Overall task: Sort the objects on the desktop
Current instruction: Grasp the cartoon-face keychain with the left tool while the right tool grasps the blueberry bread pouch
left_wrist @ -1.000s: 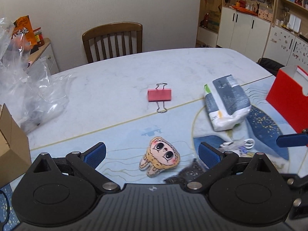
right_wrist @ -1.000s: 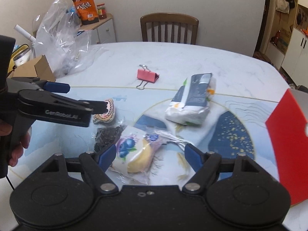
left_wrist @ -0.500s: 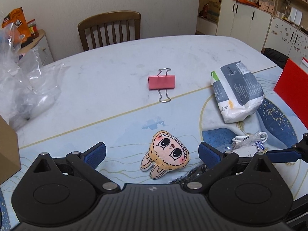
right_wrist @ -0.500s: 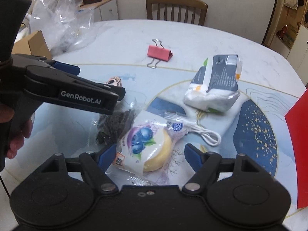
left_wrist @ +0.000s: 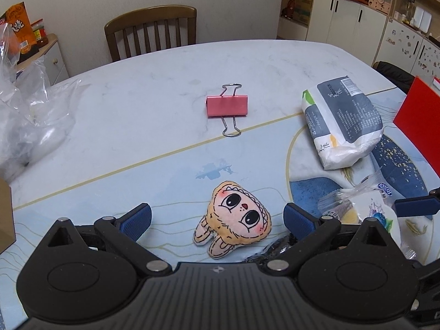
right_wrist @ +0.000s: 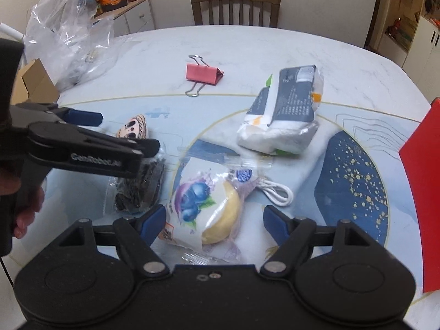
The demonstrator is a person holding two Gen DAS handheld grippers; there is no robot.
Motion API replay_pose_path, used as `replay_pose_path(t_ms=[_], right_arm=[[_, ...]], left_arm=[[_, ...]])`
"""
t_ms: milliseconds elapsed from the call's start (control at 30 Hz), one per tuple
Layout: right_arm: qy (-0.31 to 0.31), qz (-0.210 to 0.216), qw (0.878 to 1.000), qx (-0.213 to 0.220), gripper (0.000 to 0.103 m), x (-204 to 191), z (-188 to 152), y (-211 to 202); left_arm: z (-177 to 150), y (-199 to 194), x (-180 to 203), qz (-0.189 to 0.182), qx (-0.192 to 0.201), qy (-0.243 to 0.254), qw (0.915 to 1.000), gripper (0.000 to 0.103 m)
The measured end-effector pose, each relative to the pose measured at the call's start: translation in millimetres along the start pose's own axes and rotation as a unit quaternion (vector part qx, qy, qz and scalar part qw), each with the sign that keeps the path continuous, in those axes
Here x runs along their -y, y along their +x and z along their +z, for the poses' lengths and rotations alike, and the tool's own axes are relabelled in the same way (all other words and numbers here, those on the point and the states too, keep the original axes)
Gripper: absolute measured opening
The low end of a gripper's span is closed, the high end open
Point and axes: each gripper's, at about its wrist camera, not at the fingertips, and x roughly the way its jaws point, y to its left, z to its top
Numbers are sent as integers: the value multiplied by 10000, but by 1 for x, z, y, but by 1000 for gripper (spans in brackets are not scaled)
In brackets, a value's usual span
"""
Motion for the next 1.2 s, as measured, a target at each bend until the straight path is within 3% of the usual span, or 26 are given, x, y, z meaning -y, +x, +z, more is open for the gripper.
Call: replay_pose_path(t_ms=[167, 300, 433, 533, 567, 833, 1200], right_arm=[[-38, -17, 10000, -74, 77, -3, 0, 10], [110, 58, 9997, -191, 75, 2, -3, 17], [98, 125, 9997, -166, 75, 4, -4, 17], [52, 147, 9998, -136, 63, 3, -4, 15], [39, 171, 9998, -131, 58, 3, -3, 15], [79, 159, 9998, -100, 51, 5, -3, 9], [231, 122, 9996, 82, 49, 14, -10, -10]], left_arm=[[0, 3, 0, -83, -25, 6, 10000, 97], [-3, 6, -1, -149, -84, -34, 9998, 77], [-3, 5, -1, -150, -53, -22, 9999, 68], [-3, 4, -1, -85, -48, 16, 10000, 60], [-3, 4, 0, -64, -51, 42, 10000, 58], [-6, -1, 3, 40, -86, 103, 9999, 54], [-6, -23, 14, 64, -2, 82, 9999, 54]])
